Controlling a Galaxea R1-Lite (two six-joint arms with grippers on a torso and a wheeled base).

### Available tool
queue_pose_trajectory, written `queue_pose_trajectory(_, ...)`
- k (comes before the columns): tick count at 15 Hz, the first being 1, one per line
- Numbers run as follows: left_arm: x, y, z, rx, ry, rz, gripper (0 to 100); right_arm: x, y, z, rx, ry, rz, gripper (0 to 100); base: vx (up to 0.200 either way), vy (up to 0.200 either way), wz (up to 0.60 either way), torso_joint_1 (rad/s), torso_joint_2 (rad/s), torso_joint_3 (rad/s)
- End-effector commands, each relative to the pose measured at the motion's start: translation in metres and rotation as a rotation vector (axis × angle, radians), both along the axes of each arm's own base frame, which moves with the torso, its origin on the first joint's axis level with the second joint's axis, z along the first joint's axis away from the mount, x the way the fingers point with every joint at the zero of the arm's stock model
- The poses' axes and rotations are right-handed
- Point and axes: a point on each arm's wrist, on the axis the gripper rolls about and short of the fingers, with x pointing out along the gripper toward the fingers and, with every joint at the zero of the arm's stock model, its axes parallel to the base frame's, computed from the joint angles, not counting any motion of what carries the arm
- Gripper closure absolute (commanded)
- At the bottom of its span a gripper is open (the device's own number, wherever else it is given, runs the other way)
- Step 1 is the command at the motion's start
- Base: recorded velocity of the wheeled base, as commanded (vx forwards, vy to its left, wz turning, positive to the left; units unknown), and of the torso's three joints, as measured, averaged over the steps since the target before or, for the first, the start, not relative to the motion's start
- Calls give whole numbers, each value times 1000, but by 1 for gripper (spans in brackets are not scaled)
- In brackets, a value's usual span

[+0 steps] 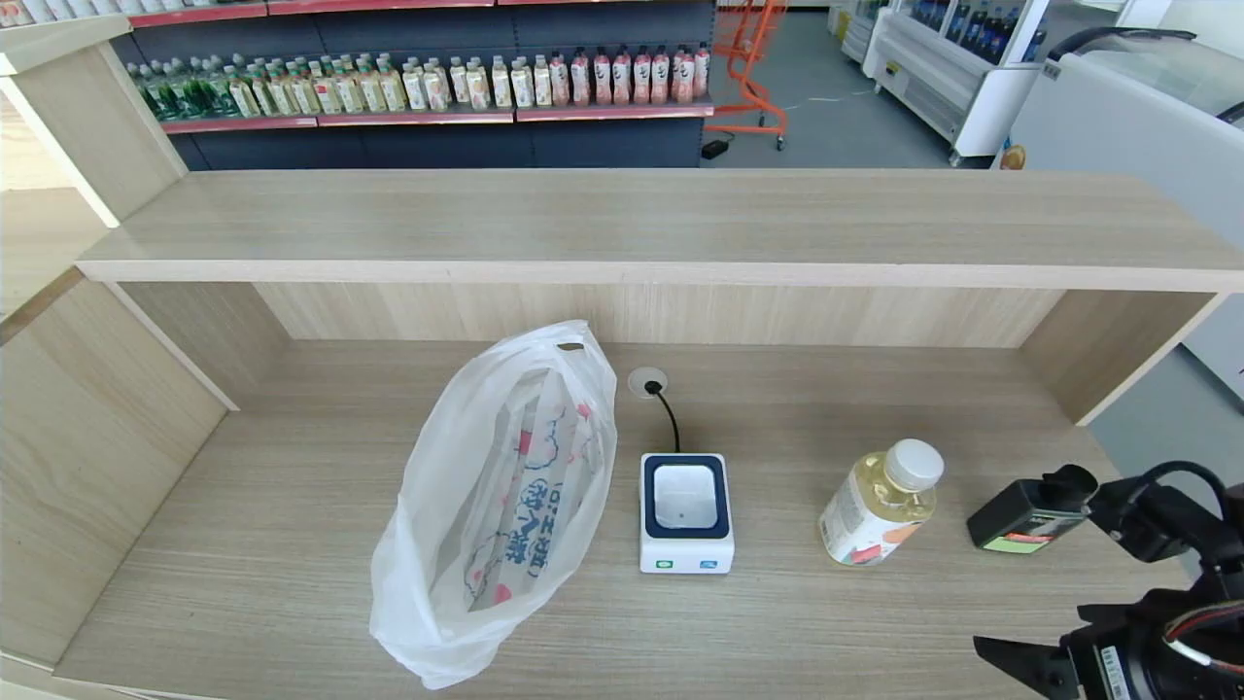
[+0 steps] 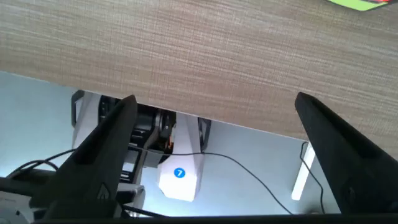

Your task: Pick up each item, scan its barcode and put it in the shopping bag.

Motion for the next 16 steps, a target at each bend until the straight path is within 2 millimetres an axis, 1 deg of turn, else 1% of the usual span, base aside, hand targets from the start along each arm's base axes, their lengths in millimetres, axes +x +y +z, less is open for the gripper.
queue_pose_trajectory(1,0,0,0,0,0,0,0,24,7,-18,-57,48,-19,0,0,0,0,0,0,0)
queue_pose_trajectory(2,0,0,0,0,0,0,0,37,12,-22,-51,13,-16,0,0,0,0,0,0,0)
queue_pose_trajectory(6,0,0,0,0,0,0,0,60,21,-29,-58,-62,18,0,0,0,0,0,0,0)
queue_pose_trajectory(14,0,0,0,0,0,0,0,86,33,-46,-49,-165,44,0,0,0,0,0,0,0)
queue_pose_trajectory(16,0,0,0,0,0,0,0,88,37,-48,-45,-176,54,0,0,0,0,0,0,0)
